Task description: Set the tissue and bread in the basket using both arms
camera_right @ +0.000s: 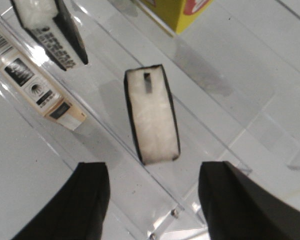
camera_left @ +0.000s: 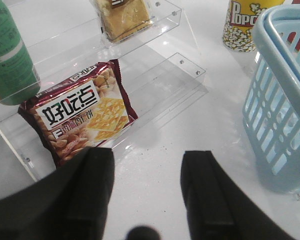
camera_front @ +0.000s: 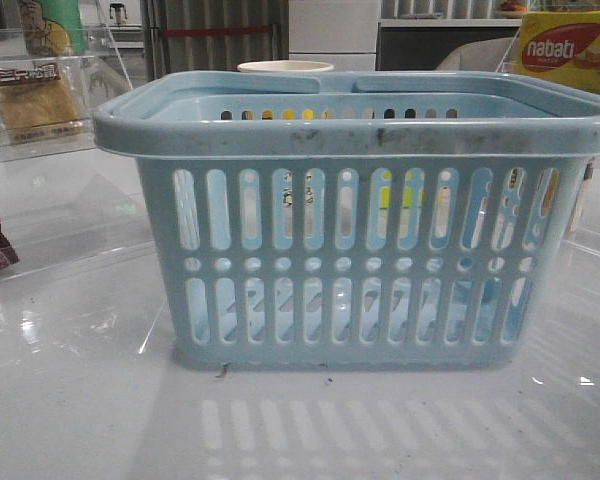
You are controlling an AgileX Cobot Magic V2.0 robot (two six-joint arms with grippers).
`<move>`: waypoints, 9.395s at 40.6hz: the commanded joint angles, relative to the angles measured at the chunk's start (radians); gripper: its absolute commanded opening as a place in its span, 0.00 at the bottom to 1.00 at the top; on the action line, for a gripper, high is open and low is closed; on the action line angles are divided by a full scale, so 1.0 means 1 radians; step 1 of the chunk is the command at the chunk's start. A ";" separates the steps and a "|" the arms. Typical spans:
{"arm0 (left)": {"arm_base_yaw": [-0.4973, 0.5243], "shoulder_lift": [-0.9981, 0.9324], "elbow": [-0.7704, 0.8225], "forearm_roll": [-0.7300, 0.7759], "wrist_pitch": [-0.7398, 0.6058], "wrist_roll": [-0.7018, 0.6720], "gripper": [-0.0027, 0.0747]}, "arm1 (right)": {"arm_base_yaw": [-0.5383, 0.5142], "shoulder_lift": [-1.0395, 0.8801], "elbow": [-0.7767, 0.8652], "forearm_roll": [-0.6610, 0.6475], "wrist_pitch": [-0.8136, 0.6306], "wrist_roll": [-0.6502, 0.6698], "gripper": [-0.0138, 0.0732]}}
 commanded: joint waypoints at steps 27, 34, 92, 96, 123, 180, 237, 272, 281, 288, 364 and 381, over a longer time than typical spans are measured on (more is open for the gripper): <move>-0.008 0.004 -0.036 -0.003 -0.082 -0.001 0.53 | 0.002 -0.013 -0.052 -0.011 -0.175 0.001 0.41; -0.008 0.004 -0.036 -0.003 -0.082 -0.001 0.53 | 0.037 -0.128 -0.052 -0.011 -0.159 0.001 0.41; -0.008 0.004 -0.036 -0.003 -0.074 -0.001 0.53 | 0.642 -0.149 0.041 0.066 0.029 0.001 0.83; -0.008 0.004 -0.036 -0.003 -0.074 -0.001 0.53 | 0.642 -0.177 0.039 0.062 0.045 0.000 0.87; -0.008 0.004 -0.036 -0.003 -0.074 -0.001 0.53 | 0.642 -0.886 0.351 0.037 0.087 -0.056 0.87; 0.057 0.660 -0.452 -0.062 -0.251 -0.003 0.79 | 0.642 -1.274 0.719 0.036 0.139 -0.056 0.87; 0.140 1.186 -0.884 -0.371 -0.275 -0.082 0.25 | 0.642 -1.274 0.719 0.036 0.139 -0.056 0.87; -0.152 0.751 -0.884 -0.369 0.099 0.269 0.15 | 0.642 -1.274 0.719 0.036 0.139 -0.056 0.87; -0.368 0.793 -0.884 -0.368 0.097 0.286 0.15 | 0.642 -1.274 0.719 0.036 0.138 -0.056 0.87; -0.450 0.887 -0.884 -0.365 0.040 0.288 0.15 | 0.642 -1.274 0.719 0.036 0.138 -0.056 0.87; -0.488 -0.081 -0.115 -0.142 0.214 0.196 0.53 | 0.642 -1.274 0.719 0.040 0.164 -0.055 0.87; -0.488 -0.096 -0.096 -0.141 0.184 0.181 0.53 | 0.642 -1.274 0.719 0.040 0.164 -0.055 0.38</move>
